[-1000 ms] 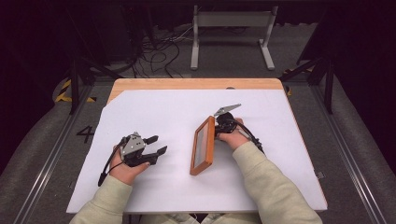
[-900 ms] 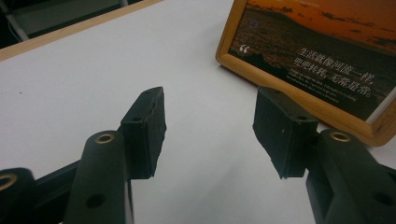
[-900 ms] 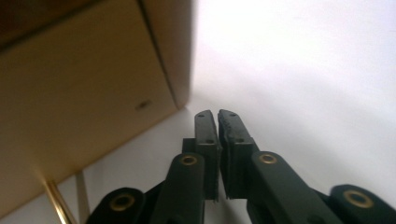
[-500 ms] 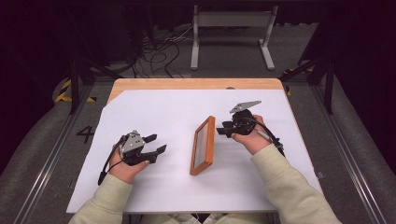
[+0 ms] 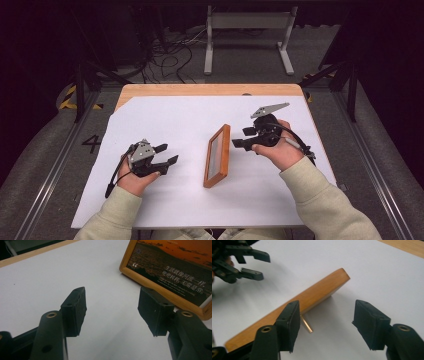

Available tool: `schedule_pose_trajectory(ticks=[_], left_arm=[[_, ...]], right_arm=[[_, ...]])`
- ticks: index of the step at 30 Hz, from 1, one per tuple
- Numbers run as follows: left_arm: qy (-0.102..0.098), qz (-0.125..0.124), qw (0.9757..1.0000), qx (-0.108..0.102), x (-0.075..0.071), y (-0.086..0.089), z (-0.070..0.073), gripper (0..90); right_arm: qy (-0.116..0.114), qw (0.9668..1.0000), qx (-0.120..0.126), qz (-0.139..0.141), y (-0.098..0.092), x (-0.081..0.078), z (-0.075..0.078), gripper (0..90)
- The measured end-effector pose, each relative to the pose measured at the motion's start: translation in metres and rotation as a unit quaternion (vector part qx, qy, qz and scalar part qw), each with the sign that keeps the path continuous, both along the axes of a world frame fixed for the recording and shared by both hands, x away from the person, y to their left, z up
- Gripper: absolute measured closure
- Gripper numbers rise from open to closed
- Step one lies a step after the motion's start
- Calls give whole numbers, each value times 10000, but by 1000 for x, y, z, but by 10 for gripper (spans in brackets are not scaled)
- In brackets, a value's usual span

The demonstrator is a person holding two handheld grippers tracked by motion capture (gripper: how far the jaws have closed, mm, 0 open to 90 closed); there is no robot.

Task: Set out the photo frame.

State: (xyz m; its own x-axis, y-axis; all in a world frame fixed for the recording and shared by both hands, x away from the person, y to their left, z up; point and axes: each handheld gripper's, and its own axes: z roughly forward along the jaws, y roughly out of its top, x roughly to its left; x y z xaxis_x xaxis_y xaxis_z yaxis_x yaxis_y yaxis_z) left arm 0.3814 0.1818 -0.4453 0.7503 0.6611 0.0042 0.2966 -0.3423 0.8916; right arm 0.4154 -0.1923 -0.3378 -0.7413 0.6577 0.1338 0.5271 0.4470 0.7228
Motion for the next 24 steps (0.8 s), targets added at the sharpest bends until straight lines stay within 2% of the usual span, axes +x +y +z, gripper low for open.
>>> schedule_pose_trajectory(ticks=[7,14,19,24], left_arm=[[21,-26,10000,0,-1,-1,0,433],[13,-32,10000,17,-1,-1,0,433],[21,-24,10000,-2,-1,-1,0,434],[2,-28,10000,54,-1,-2,0,437]], right_arm=[[248,9995,183,2,13,-2,1,330],[693,9970,315,-129,30,6,-12,299],[883,9959,105,-154,43,12,-26,283],[1041,9943,40,-215,51,16,-33,260]])
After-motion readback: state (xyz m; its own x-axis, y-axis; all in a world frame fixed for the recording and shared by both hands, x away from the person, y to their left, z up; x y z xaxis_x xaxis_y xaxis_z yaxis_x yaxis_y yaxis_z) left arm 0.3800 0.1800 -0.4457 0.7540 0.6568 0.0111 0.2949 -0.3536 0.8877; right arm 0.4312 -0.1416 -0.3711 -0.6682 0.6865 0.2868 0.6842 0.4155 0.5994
